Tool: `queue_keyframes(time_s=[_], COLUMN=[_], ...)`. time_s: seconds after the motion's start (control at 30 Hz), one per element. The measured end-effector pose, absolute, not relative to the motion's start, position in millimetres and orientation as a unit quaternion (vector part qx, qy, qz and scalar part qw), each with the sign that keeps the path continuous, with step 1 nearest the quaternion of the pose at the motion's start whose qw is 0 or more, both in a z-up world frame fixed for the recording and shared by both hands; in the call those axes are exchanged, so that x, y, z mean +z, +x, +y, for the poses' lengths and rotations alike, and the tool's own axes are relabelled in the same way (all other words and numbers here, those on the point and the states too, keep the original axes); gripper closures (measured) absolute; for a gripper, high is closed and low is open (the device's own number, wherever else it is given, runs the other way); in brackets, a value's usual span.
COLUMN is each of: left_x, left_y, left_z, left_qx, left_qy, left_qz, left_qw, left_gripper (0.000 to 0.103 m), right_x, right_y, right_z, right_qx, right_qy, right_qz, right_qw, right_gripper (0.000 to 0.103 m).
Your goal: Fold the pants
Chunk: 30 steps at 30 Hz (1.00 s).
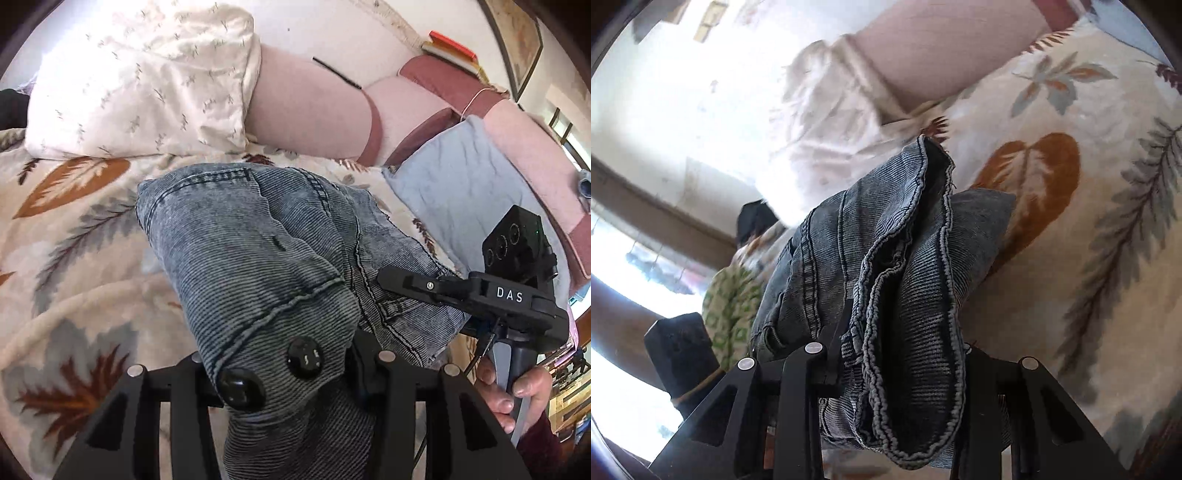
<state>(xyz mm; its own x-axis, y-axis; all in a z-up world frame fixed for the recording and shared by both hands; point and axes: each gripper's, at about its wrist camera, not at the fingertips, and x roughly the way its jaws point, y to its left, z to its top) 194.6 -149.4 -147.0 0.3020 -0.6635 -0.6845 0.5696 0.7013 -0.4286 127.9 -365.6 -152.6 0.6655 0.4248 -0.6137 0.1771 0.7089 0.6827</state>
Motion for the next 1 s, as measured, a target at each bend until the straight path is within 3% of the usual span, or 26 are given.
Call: queue_keyframes(time_s=[0.23, 0.33, 0.4, 0.5, 0.6, 0.73, 0.8, 1.0], left_x=[-170.8, -176.9, -182.2, -180.1, -160.0, -119.4, -94.9, -43.2], left_y=[202.4, 200.5, 201.2, 202.5, 186.0, 155.5, 135.7, 81.6], left_z=[-167.8, -167.0, -167.6, -161.8, -159.2, -150.2, -138.7, -102.6], left_qx=[-0.369, -0.362, -0.343, -0.334, -0.311, -0.274, -0.249, -0.189], left_qy=[-0.038, -0.033, -0.022, -0.032, 0.01, 0.056, 0.069, 0.096], left_qz=[0.467, 0.466, 0.47, 0.474, 0.446, 0.394, 0.357, 0.289], left_qw=[0.803, 0.807, 0.813, 0.814, 0.839, 0.876, 0.898, 0.933], left_gripper=[0.05, 0.039, 0.025, 0.023, 0.024, 0.018, 0.005, 0.0], right_x=[-181.3, -196.4, -204.9, -207.7, -192.6, -154.7, -133.8, -74.5], right_y=[141.6, 145.8, 145.0, 143.6, 138.6, 132.2, 122.3, 68.8], right_z=[-392.0, -395.1, -397.2, -399.9, -394.8, -379.1, -369.5, -327.0], right_qx=[0.054, 0.047, 0.042, 0.04, 0.015, -0.014, -0.024, 0.005], right_qy=[0.385, 0.395, 0.397, 0.407, 0.374, 0.305, 0.274, 0.207], right_qz=[0.398, 0.409, 0.417, 0.417, 0.423, 0.404, 0.382, 0.278], right_qw=[0.831, 0.821, 0.817, 0.812, 0.825, 0.862, 0.882, 0.938], right_gripper=[0.073, 0.07, 0.063, 0.057, 0.04, 0.037, 0.036, 0.033])
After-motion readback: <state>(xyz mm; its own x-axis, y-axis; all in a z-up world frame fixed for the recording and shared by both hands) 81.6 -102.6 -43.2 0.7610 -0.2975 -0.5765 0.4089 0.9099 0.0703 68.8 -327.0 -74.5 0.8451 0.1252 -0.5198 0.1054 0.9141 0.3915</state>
